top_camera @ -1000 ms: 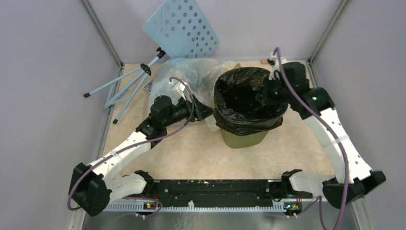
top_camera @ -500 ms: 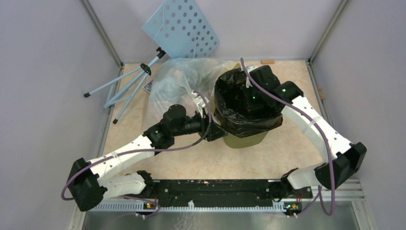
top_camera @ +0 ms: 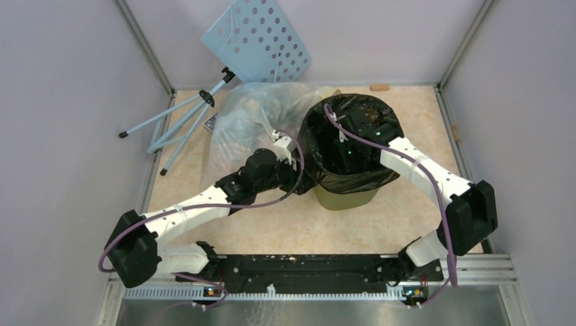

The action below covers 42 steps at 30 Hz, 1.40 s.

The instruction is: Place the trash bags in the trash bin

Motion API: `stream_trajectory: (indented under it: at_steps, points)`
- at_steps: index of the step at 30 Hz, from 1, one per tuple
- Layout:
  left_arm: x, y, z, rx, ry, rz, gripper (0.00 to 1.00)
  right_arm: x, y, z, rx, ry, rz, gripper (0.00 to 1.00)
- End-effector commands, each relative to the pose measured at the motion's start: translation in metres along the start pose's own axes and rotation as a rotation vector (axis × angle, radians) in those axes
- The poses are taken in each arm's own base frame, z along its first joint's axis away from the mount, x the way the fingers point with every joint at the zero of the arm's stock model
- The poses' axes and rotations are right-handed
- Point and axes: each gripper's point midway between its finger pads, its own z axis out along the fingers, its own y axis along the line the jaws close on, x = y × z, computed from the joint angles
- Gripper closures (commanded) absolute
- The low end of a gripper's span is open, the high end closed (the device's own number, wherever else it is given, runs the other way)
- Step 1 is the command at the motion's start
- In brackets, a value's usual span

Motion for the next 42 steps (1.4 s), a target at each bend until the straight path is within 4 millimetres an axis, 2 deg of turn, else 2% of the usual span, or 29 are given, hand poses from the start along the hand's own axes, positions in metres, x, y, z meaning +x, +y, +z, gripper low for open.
stream_trajectory:
  at_steps: [1, 9, 14, 25, 33, 42]
  points:
    - [0.000, 0.018, -0.001, -0.076, -0.028, -0.010, 0.34, -0.003, 0.005, 0.013, -0.012, -0.018, -0.018, 1.00]
    - [-0.008, 0.003, -0.011, -0.004, -0.060, 0.026, 0.30, 0.022, 0.009, 0.048, -0.033, 0.095, -0.003, 1.00]
    - [-0.011, -0.002, -0.013, 0.007, -0.058, 0.028, 0.30, 0.029, 0.007, 0.061, -0.023, 0.137, -0.003, 1.00]
    - [-0.040, -0.018, -0.035, 0.028, -0.147, 0.066, 0.30, 0.055, 0.004, 0.081, -0.068, 0.197, 0.041, 1.00]
    - [-0.057, -0.027, -0.048, -0.004, -0.137, 0.071, 0.31, 0.068, 0.005, 0.098, -0.083, 0.243, 0.044, 1.00]
    - [-0.090, -0.035, -0.070, -0.041, -0.176, 0.063, 0.33, 0.069, 0.004, 0.104, -0.077, 0.252, 0.044, 1.00]
